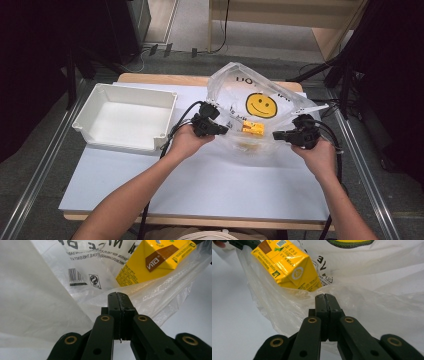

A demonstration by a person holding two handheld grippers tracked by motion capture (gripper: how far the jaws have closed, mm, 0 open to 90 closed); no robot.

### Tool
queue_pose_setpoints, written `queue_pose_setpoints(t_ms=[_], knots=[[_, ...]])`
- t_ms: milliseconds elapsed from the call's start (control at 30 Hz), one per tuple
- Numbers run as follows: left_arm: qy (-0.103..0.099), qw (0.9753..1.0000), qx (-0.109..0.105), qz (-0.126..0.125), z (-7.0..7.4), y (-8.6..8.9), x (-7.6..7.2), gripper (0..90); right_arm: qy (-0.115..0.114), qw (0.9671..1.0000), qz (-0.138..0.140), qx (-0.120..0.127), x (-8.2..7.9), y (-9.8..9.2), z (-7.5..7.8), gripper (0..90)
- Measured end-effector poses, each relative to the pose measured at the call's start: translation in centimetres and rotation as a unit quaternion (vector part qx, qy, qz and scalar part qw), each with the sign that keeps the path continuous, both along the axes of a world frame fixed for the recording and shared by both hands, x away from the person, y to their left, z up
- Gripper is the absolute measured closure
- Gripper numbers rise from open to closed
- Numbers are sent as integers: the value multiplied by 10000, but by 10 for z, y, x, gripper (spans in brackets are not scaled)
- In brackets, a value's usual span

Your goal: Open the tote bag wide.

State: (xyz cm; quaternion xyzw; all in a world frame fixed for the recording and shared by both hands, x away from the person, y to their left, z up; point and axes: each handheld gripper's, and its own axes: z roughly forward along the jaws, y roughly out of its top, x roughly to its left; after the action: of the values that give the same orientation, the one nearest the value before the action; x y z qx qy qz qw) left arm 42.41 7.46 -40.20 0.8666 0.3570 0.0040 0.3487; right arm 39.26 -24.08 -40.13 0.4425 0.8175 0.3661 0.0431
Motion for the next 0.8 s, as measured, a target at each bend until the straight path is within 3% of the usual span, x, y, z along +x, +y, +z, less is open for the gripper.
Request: queue_pose_setpoints(t_ms=[300, 467, 800], knots=[[-31, 9999, -27, 115, -10, 4, 6, 900, -264, 9978, -340, 506, -2, -13, -9, 900], [-111, 9997, -70, 208, -13, 8, 9, 900, -230, 9971, -485, 532, -1, -18, -18, 900], [-79, 9995, -147, 273, -29, 13, 14, 900, -104, 9970, -627, 441, 2, -19, -42, 900]])
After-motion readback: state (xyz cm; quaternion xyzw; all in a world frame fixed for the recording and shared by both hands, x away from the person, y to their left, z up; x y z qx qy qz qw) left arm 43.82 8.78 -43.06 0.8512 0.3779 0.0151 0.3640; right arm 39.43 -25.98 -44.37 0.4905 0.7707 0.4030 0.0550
